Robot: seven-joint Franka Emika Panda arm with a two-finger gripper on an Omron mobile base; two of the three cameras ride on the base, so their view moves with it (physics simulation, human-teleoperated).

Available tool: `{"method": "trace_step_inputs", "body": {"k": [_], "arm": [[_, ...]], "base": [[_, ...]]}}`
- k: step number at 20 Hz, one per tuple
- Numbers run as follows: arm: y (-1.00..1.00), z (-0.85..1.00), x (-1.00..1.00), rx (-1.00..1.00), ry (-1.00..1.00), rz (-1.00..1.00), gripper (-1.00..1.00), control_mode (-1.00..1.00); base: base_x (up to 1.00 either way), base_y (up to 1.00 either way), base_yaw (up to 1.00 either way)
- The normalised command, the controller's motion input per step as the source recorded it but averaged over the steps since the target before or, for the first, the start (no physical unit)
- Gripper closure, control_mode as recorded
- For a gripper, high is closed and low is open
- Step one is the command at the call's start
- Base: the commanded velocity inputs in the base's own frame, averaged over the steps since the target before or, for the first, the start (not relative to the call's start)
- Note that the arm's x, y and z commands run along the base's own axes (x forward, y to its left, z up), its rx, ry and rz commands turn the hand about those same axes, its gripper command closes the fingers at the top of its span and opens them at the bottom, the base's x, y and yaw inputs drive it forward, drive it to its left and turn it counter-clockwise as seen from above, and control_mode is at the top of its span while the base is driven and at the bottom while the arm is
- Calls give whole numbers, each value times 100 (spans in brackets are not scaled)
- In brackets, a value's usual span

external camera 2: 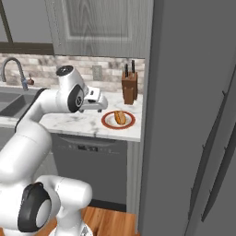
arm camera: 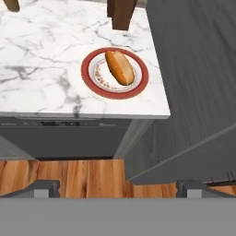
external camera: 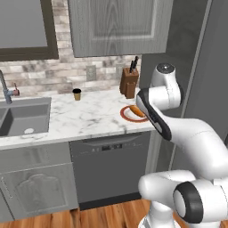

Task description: Pick the hotdog bun from the counter and place it in the microwave. Then turn on the microwave.

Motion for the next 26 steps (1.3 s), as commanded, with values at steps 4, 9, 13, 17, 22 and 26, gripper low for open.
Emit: {"method": "trace_step_inputs", "body": {"k": [4,9,13,17,22,26], "arm": [[-7,-8,18,0,-2,4,-100,-100],[-13,-10,23,2,0,4,-100,-100],[-15,-11,23,3,0,4,-100,-100],[-13,-13,27,3,0,3,-100,-100],[-12,-15,29,3,0,3,-100,-100],[-10,-14,29,3,1,3,-100,-100]], "base": [[0,0,0],[0,0,0],[0,0,0],[0,0,0],[0,0,0],[0,0,0]]}}
